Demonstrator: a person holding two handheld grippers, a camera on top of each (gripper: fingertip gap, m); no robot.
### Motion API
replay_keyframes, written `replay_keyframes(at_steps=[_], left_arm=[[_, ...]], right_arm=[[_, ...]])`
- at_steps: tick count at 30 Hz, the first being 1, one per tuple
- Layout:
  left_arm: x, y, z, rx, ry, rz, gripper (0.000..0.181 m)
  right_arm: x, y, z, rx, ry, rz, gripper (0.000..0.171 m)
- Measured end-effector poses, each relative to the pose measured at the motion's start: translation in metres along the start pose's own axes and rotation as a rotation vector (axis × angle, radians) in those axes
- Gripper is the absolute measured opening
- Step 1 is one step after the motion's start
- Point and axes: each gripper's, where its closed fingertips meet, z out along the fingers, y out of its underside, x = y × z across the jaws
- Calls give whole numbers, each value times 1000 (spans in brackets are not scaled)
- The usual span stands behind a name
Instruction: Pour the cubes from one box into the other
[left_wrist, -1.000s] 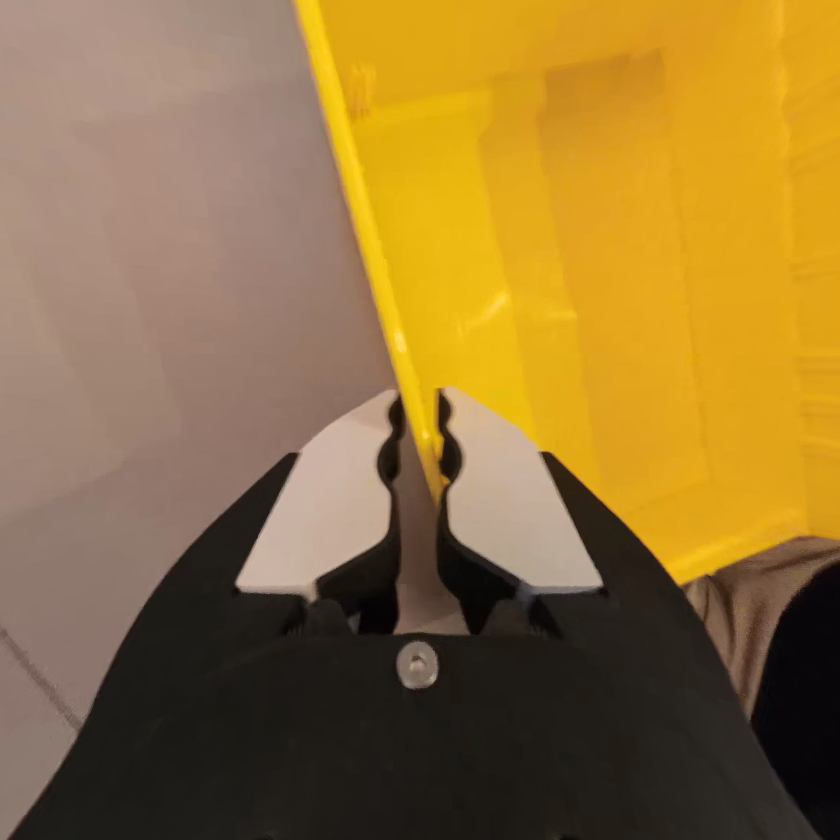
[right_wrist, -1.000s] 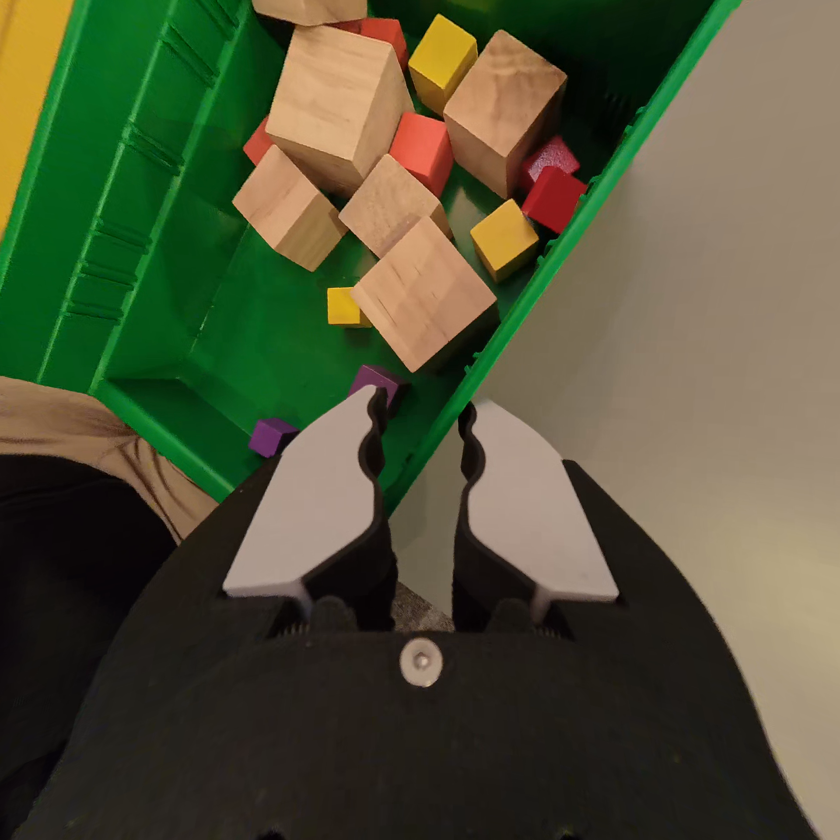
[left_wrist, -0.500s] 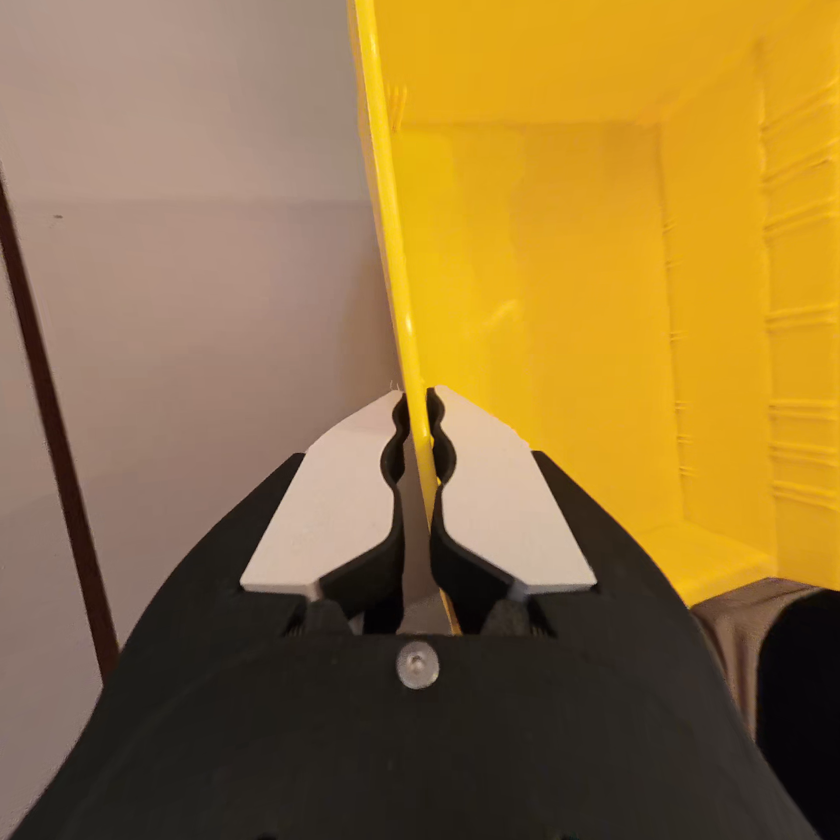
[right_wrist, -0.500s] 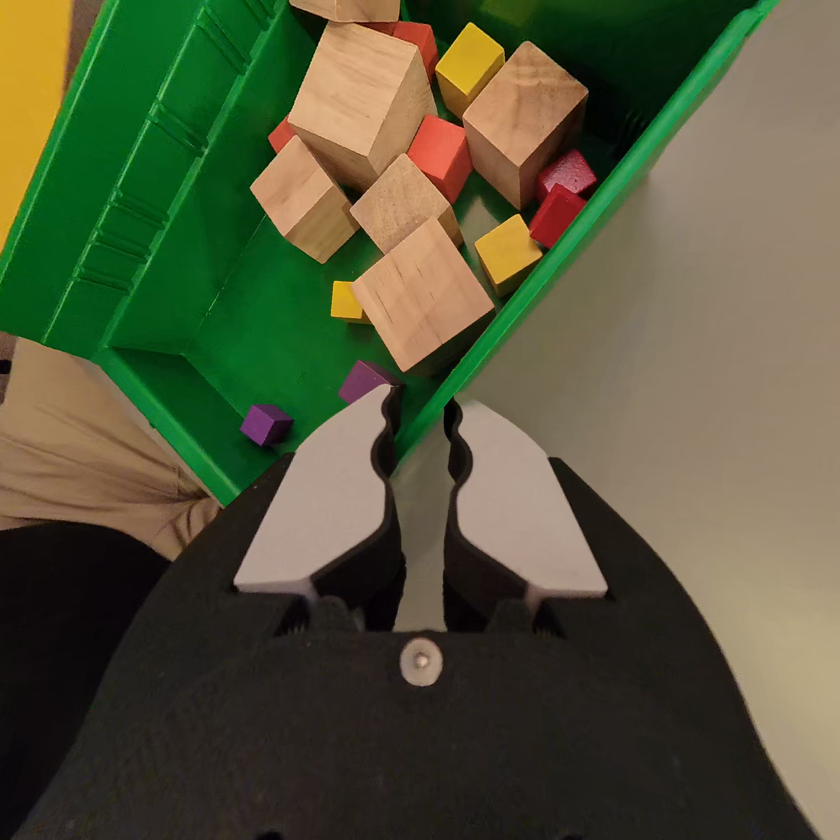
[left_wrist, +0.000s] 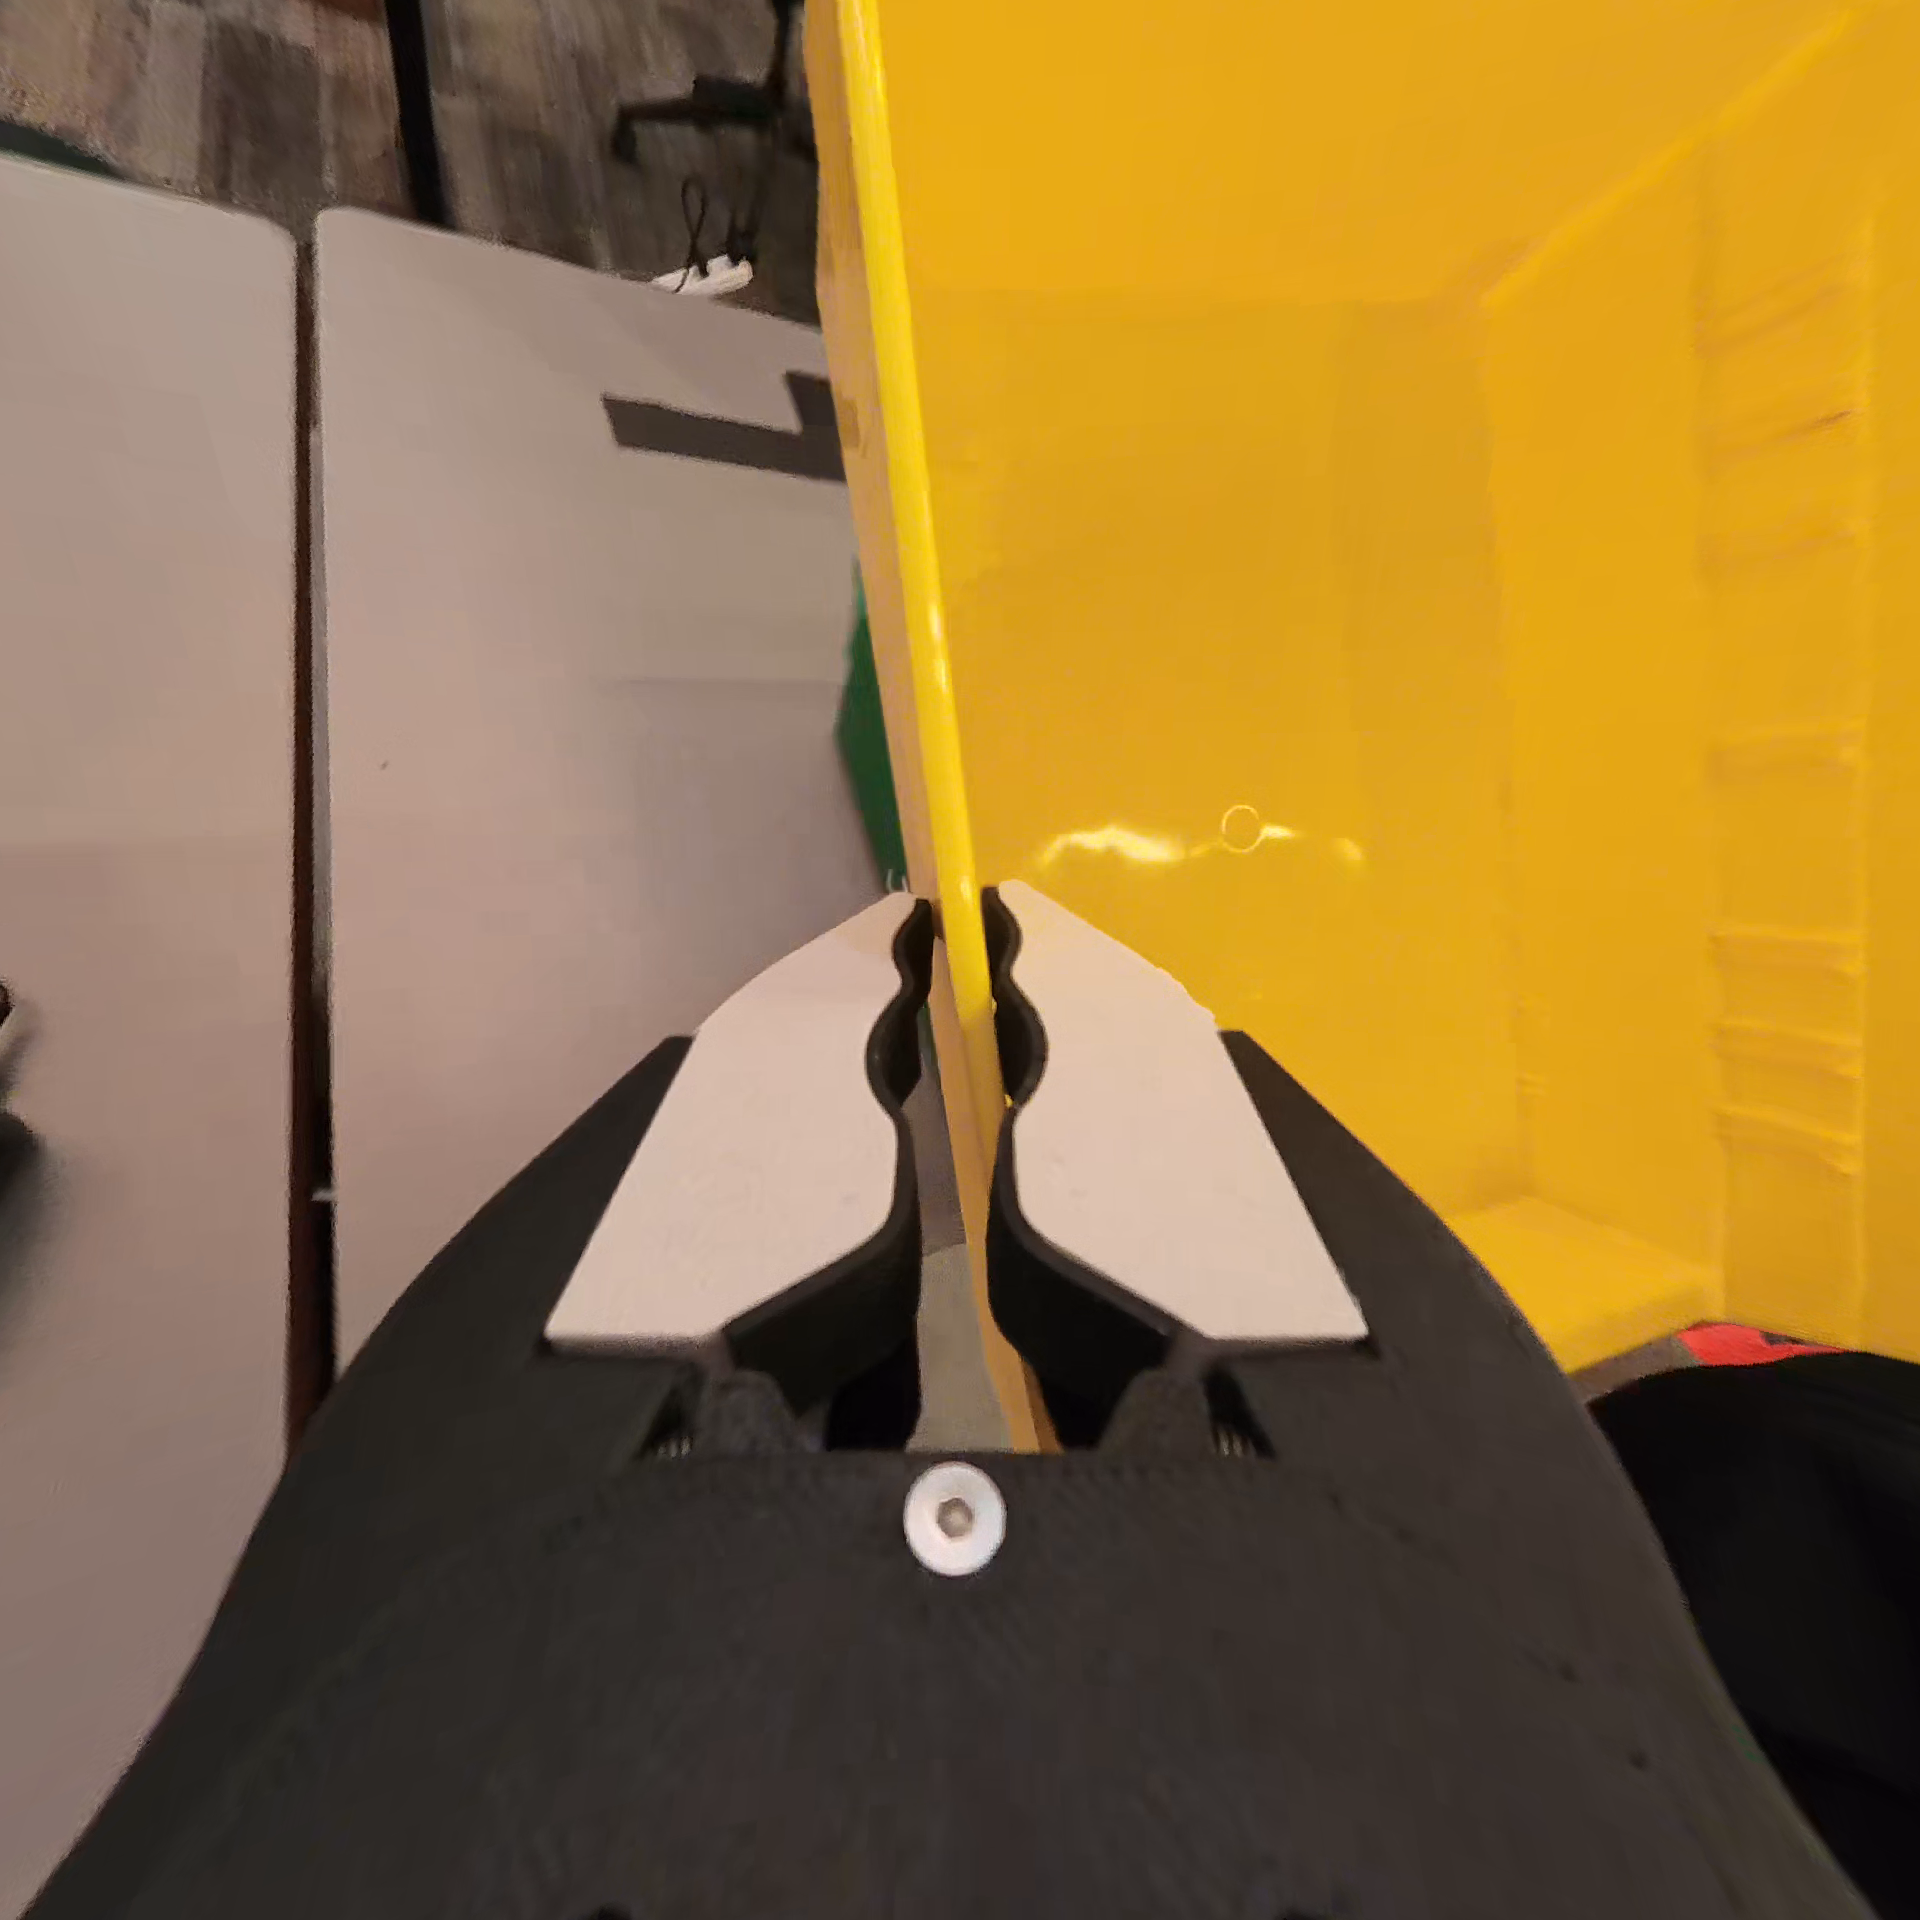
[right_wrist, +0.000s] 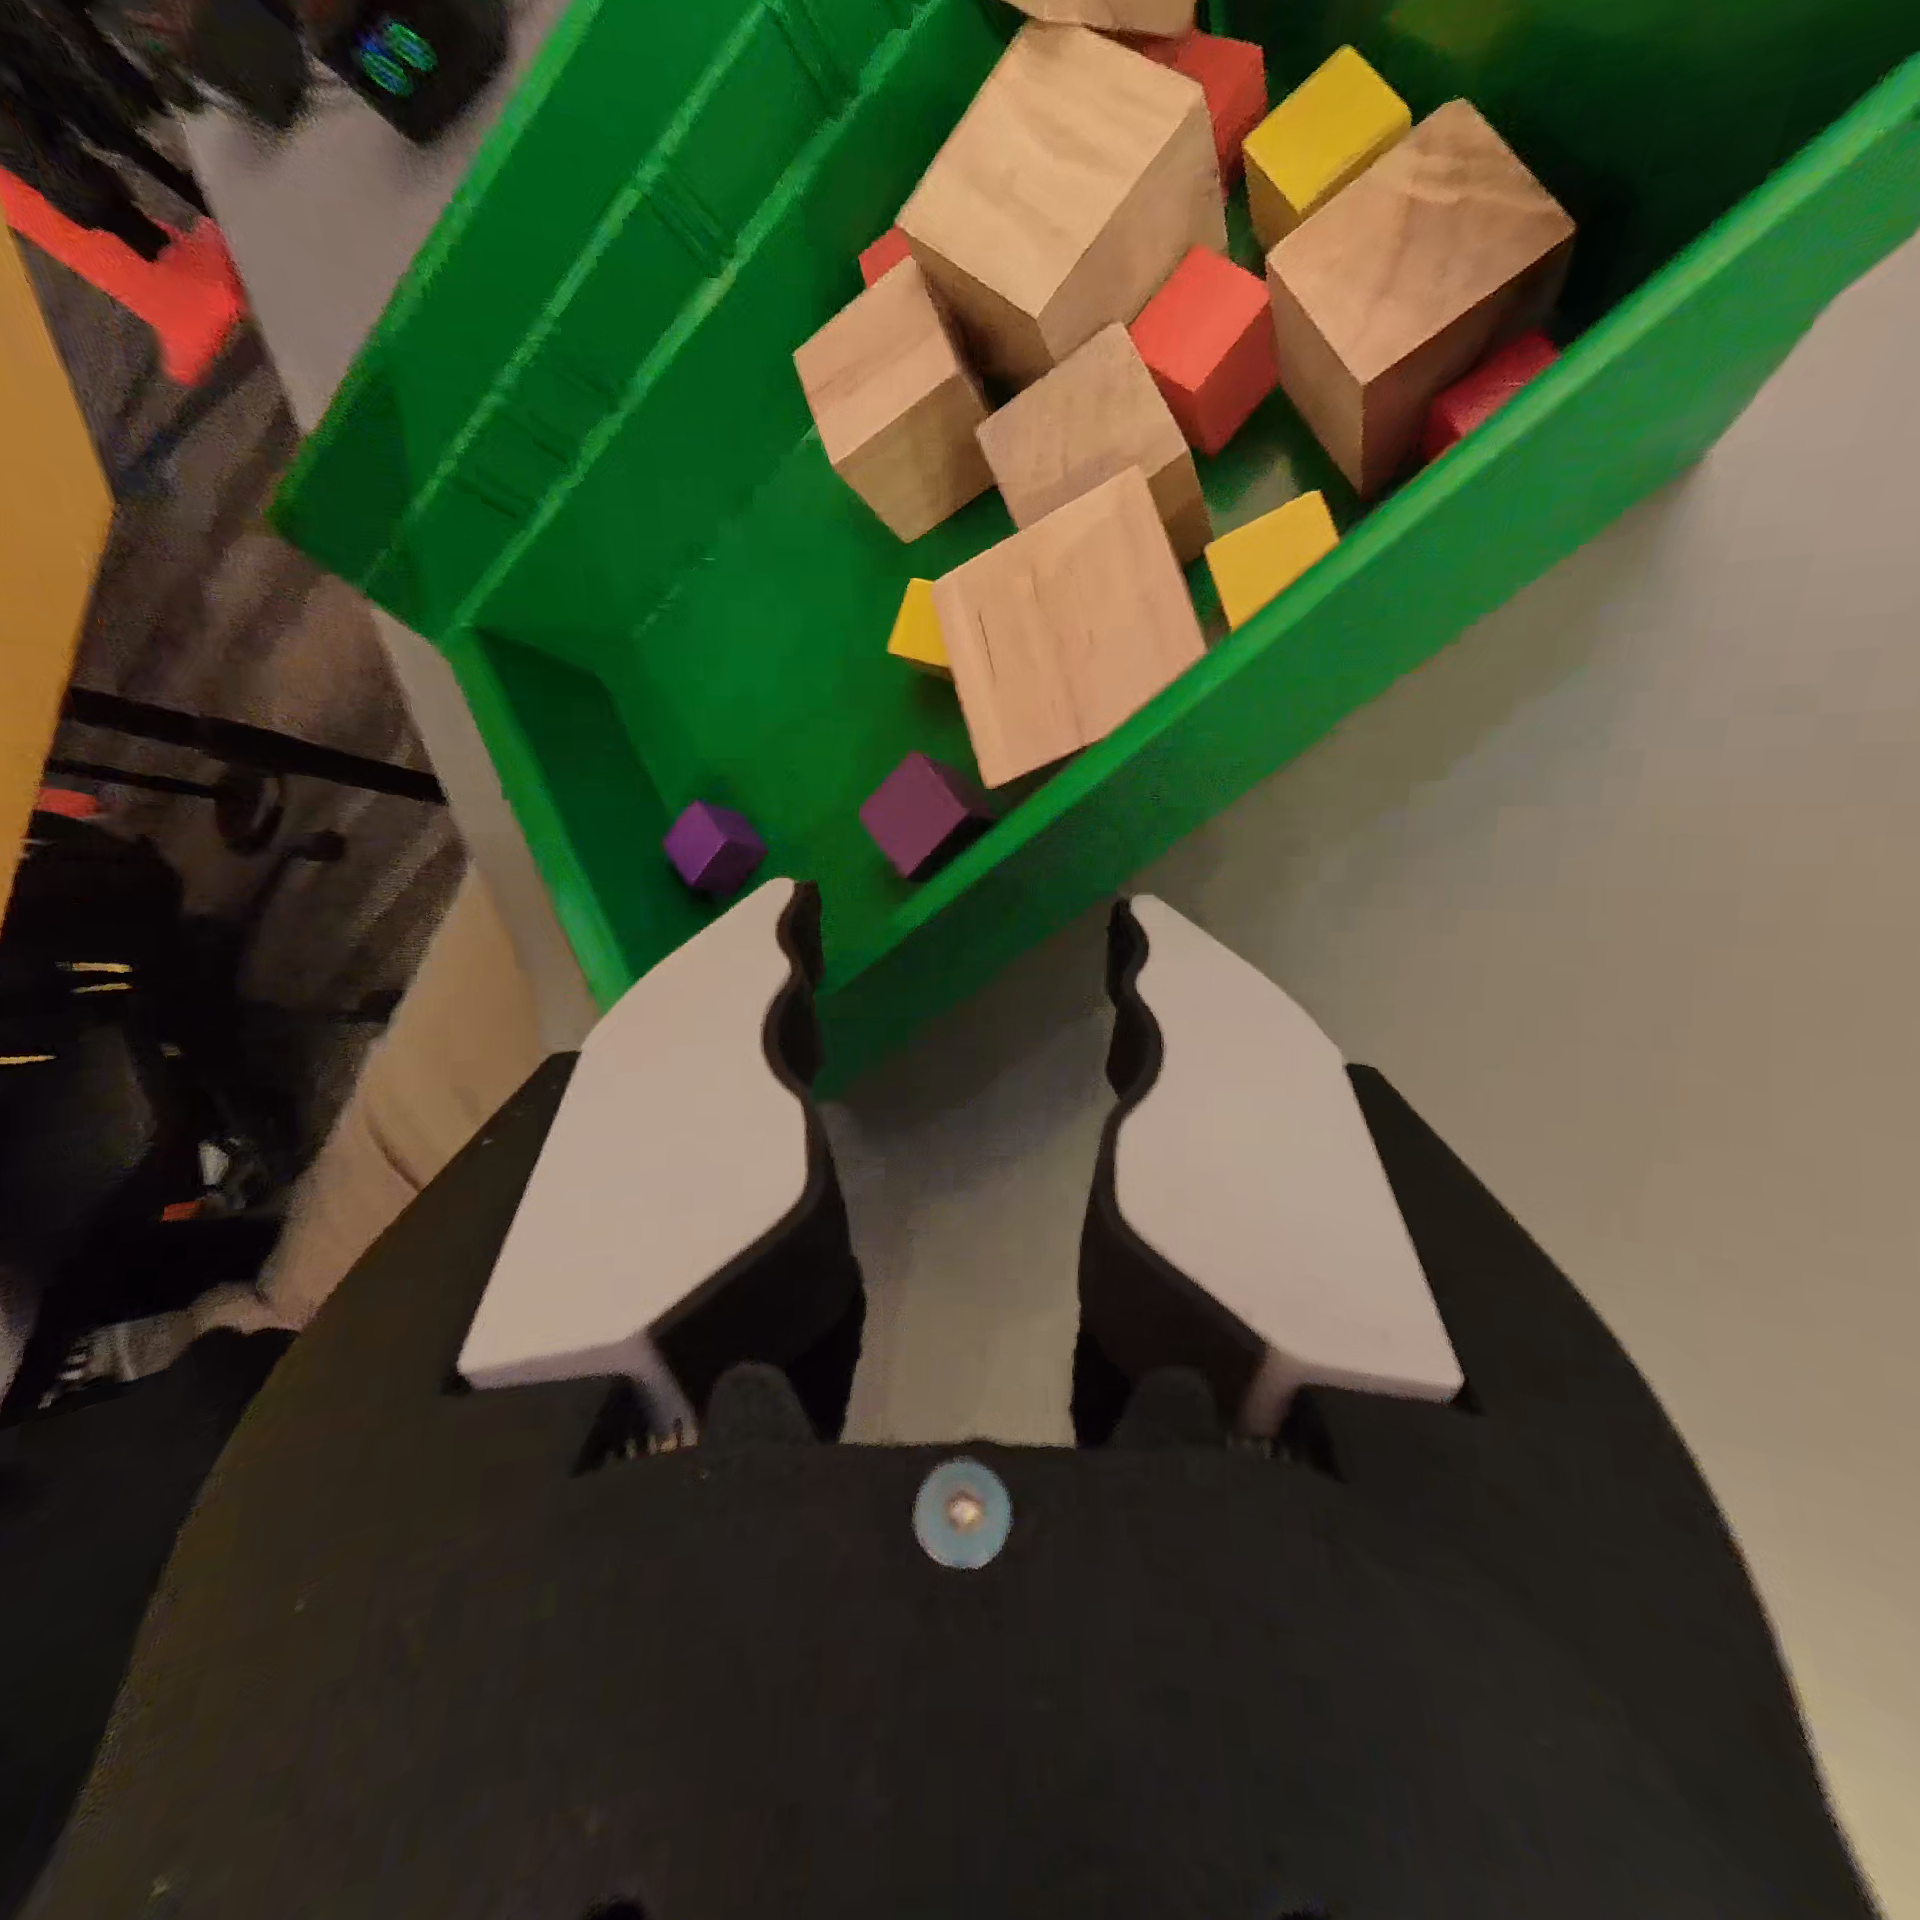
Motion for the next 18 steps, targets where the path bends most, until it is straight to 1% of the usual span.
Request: replay_keyframes(at_steps=[1, 4, 7, 10, 14, 18], left_arm=[[10, -5, 0, 10, 19, 4, 8], [49, -13, 16, 1, 79, 38, 7], [98, -17, 53, -33, 179, 67, 8], [149, -14, 108, -92, 249, 103, 10], [210, 7, 188, -209, 329, 137, 11], [272, 45, 256, -345, 401, 150, 12]], right_arm=[[-6, -4, -4, 21, -24, -2, 50], [-5, -12, -37, 96, -19, -20, 51], [10, -17, -97, 202, -2, 10, 50], [39, -12, -172, 316, 59, 62, 49], [88, 10, -271, 460, 218, 135, 45], [119, 41, -335, 512, 296, 200, 43]])
